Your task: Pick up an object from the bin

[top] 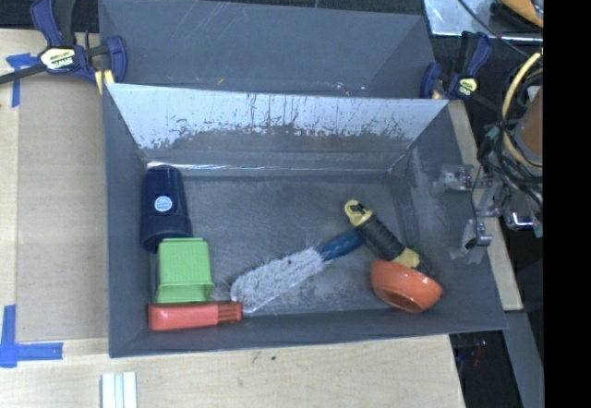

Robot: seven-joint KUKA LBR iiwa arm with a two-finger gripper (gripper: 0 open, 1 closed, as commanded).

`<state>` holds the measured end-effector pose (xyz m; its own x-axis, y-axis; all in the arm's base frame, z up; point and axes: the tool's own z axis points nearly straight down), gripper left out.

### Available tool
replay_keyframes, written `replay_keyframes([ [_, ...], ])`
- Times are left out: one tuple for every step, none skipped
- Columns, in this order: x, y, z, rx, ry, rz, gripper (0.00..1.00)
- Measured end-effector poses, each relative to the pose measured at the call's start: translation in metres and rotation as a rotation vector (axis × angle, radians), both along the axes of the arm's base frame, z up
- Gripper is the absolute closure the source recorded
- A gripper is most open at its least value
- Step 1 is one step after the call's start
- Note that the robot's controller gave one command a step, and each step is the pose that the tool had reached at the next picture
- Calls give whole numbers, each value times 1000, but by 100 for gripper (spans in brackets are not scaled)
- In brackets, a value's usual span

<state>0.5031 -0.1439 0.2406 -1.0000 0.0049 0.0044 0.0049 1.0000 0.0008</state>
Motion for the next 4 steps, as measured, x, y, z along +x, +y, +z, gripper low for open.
replay_keyframes([
  [2, 1, 5, -2, -8, 6, 0],
  [-7, 9, -142, -16, -25, 19, 0],
  [-19, 22, -80, -5, -22, -178, 0],
  [-13, 51, -134, -4, -10, -42, 0],
])
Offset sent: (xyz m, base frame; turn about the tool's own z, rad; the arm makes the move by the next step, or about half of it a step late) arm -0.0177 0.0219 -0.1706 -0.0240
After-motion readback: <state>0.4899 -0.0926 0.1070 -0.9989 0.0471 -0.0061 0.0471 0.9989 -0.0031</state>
